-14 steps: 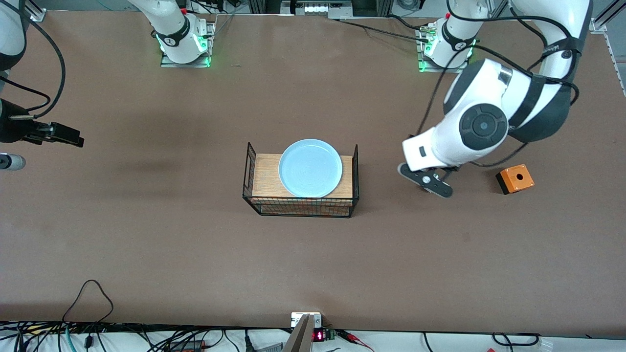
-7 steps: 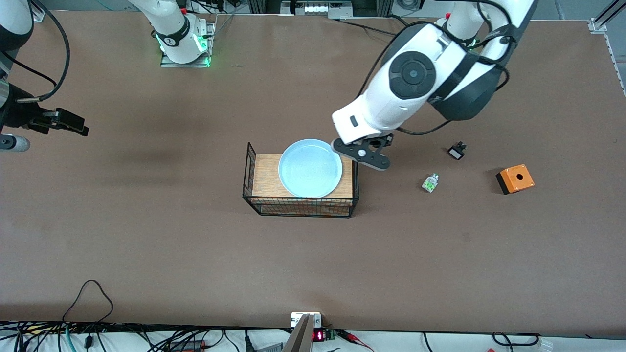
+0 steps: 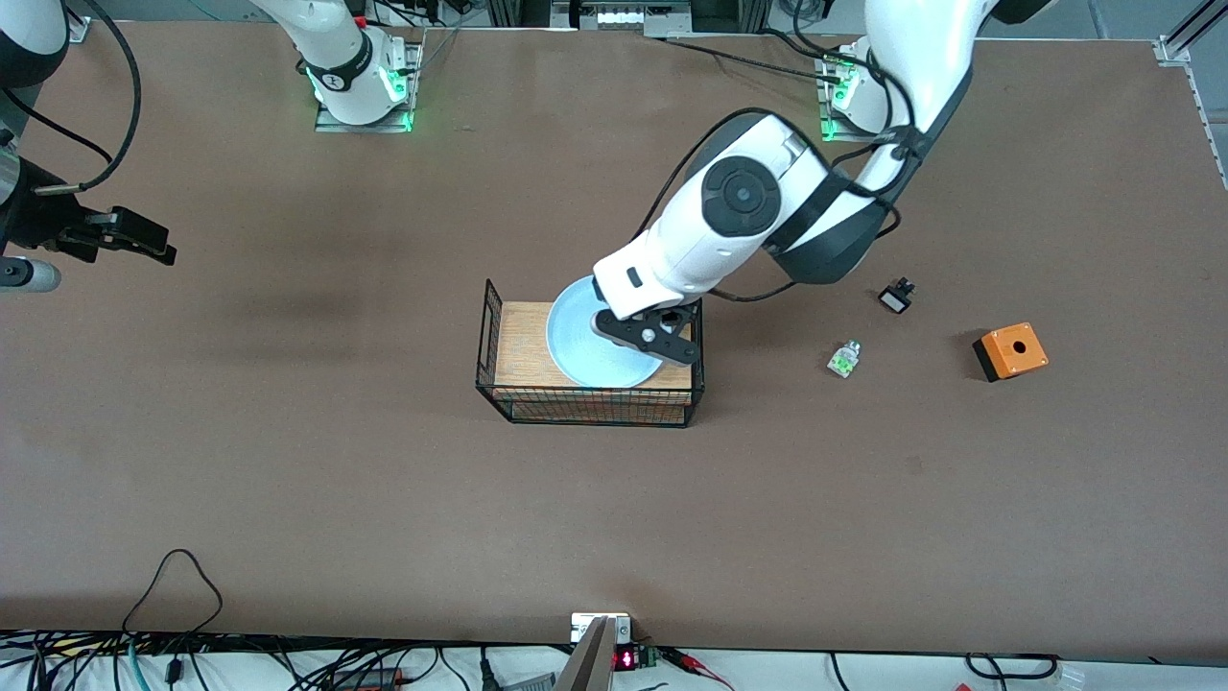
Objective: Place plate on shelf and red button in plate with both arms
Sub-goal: 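Carry the red switch with the left gripper over the plate and lower it, then open the left gripper to release the switch onto the plate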
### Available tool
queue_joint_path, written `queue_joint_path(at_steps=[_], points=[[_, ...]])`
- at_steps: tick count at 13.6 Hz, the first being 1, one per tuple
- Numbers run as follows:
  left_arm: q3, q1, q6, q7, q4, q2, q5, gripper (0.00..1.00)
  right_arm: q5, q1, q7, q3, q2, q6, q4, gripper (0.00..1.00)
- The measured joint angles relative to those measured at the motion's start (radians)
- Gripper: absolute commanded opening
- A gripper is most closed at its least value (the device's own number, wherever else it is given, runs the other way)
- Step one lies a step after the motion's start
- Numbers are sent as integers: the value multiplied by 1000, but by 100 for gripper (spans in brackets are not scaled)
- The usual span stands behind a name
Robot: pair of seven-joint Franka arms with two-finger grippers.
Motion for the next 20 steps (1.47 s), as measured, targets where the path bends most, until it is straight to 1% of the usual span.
queue_joint_path(at_steps=[2, 3, 4, 5, 6, 9, 12, 15, 18, 20], points=[[40, -59, 3, -13, 9, 21, 15, 15, 0, 0, 0, 0, 1, 0, 0, 100], [72, -102, 3, -34, 9, 30, 34, 18, 0, 0, 0, 0, 2, 0, 0, 100], [101, -146, 3, -65, 10, 42, 60, 23, 0, 0, 0, 1, 3, 0, 0, 100], [126, -184, 4, -97, 10, 55, 85, 55, 0, 1, 0, 1, 4, 0, 0, 100], [140, -207, 6, -116, 12, 64, 97, 100, 0, 3, 0, 1, 4, 0, 0, 100], [155, -211, 6, -124, 33, 67, 106, 100, 0, 13, 0, 2, 5, 0, 0, 100], [158, -189, -12, -126, 62, 47, 106, 100, 0, 15, 0, 2, 5, 0, 1, 100], [159, -145, -151, -127, 76, -25, 106, 100, 0, 15, 0, 2, 4, 0, 2, 100], [160, -53, -336, -121, 78, -121, 106, 100, 0, 15, 0, 2, 4, 0, 2, 100], [161, 22, -456, -69, 78, -171, 106, 100, 0, 15, 0, 2, 4, 0, 2, 100]])
